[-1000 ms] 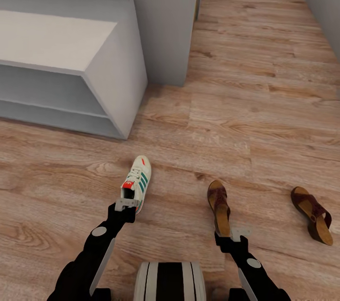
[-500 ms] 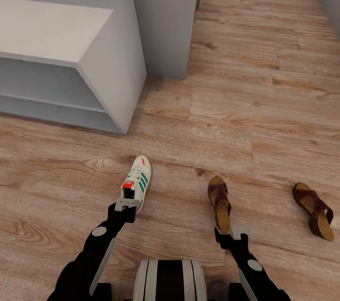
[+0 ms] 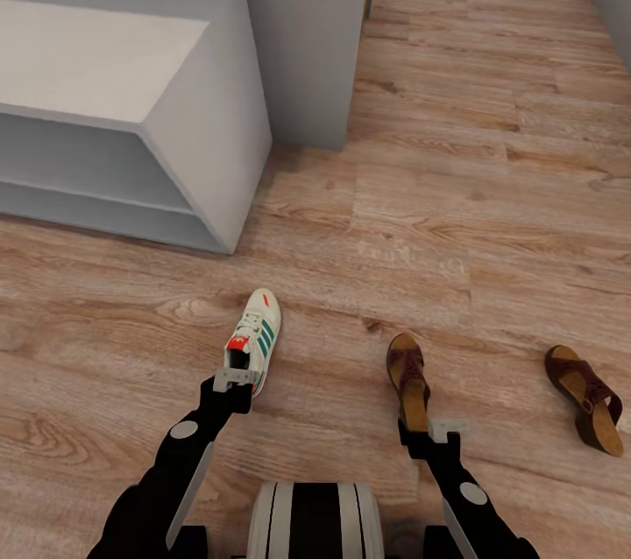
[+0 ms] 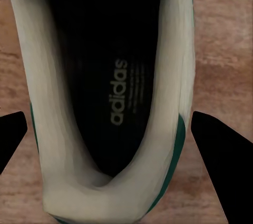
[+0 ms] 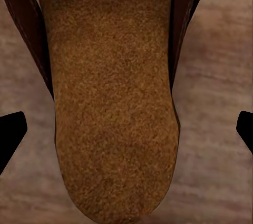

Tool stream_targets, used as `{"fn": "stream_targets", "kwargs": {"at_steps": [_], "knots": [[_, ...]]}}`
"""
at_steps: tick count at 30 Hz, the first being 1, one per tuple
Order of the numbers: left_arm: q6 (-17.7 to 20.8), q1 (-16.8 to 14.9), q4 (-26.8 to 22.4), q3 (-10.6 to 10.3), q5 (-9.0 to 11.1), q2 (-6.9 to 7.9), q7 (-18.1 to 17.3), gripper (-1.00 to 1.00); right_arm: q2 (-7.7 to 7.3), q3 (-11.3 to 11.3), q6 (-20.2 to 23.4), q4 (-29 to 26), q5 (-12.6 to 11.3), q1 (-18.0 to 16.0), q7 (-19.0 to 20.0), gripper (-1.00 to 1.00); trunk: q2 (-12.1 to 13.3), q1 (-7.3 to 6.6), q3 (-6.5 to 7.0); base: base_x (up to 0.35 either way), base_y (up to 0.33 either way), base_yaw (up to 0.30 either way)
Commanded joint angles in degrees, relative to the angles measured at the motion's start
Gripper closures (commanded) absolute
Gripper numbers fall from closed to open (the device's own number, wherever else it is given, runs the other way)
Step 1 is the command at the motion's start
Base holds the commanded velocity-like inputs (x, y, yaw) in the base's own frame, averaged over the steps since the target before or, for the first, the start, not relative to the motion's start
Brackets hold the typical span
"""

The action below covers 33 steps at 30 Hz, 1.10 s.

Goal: Pick up the two gym shoes and the two sandals from the corridor floor and place them onto the hallstand (shoe rack) in the corridor, making sure they are on the rack and not on the floor. Arrange them so the two gym shoes are next to each other and the two sandals are next to each other.

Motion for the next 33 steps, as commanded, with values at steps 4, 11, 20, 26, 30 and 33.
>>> {"fn": "stream_targets", "kwargs": {"at_steps": [4,11,20,26,30,33], "knots": [[0.3,0.0,-0.1,0.0,-0.1,-0.01,-0.1,1.0,-0.01,-0.1,-0.2,0.0,-0.1,0.0,0.0,-1.0,0.0,0.01,-0.03,0.057,0.0,0.0],[0.3,0.0,-0.1,-0.1,-0.1,-0.01,-0.1,1.0,-0.05,-0.1,-0.2,0.0,0.0,0.0,0.0,-1.0,0.0,0.01,-0.05,0.007,0.0,0.0],[0.3,0.0,-0.1,0.0,-0.1,-0.01,-0.1,1.0,-0.02,-0.1,-0.2,0.0,-0.1,0.0,0.0,-1.0,-0.1,0.14,-1.8,0.0,0.0,0.0],[0.3,0.0,-0.1,0.0,-0.1,-0.01,-0.1,1.0,0.02,-0.1,-0.2,0.0,0.0,0.0,0.0,-1.0,-0.1,0.14,-1.95,0.0,0.0,0.0],[0.3,0.0,-0.1,0.0,-0.1,-0.01,-0.1,1.0,0.02,-0.1,-0.2,0.0,0.0,0.0,0.0,-1.0,-0.1,0.14,-1.96,0.0,0.0,0.0],[0.3,0.0,-0.1,0.0,-0.1,-0.01,-0.1,1.0,-0.01,-0.1,-0.2,0.0,0.0,0.0,0.0,-1.0,-0.1,0.14,-1.96,0.0,0.0,0.0]]}}
